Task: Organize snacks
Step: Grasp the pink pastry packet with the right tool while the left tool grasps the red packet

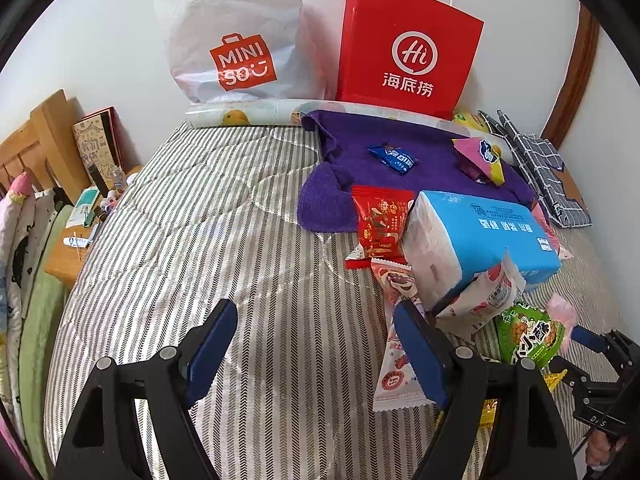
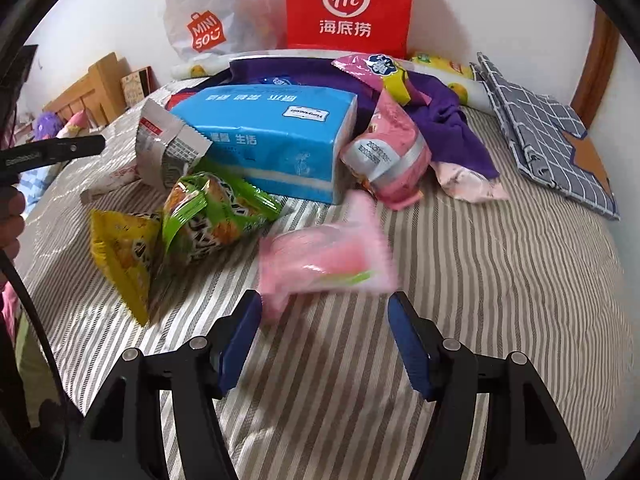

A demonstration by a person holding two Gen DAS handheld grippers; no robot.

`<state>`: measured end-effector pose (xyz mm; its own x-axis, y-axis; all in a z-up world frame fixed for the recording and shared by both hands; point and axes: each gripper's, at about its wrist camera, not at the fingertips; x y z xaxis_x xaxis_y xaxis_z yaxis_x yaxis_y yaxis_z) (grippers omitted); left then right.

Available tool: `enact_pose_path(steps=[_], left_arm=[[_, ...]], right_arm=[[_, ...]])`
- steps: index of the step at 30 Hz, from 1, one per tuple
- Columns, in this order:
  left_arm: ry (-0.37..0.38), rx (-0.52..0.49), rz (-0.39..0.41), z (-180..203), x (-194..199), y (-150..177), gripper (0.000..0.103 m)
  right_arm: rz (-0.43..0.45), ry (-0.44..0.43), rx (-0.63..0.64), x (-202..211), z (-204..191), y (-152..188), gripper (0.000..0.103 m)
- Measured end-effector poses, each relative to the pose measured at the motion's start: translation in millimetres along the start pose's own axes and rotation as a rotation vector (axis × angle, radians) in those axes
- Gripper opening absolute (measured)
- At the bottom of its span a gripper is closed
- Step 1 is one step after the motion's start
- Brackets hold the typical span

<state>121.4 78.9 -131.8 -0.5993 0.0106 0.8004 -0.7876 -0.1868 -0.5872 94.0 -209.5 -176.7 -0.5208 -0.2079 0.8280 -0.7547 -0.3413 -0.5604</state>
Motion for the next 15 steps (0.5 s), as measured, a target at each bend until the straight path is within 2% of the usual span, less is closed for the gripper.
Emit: enact_pose_path(steps=[4,6,10,15], left_arm=[[0.010,0.003,-0.007,1.6,-1.9,1.0,0.079],[0.010,0.000,-0.011,1.6,-2.1,2.2,0.079],[0.012,0.003,-0.001,-3.2,1.3,1.6,0.079],[0.012,0.014,0.005,-9.4,2.6,-1.9,0.079]], right_arm=[[0.027,0.003,-0.068,0.1,4.8,-0.6,0.067],[0.024,0.019,-0.109,-4.6,10.1,-3.3,0.071],[0.023,0.005,-0.201,-15.2,23.8,-11.8,0.071],[0.027,0.010,-0.201,-22.7,25.4,-22.4,0.071]])
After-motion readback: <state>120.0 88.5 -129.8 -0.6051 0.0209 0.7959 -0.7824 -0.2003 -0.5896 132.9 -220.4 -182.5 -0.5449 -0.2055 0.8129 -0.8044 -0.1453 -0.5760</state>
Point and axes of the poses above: each gripper's, at about its wrist camera, not at the fingertips, and x roughly against the way its jaws point, z to its right, y to its underside, and after that the axes turned 4 degrees about x, right-handed
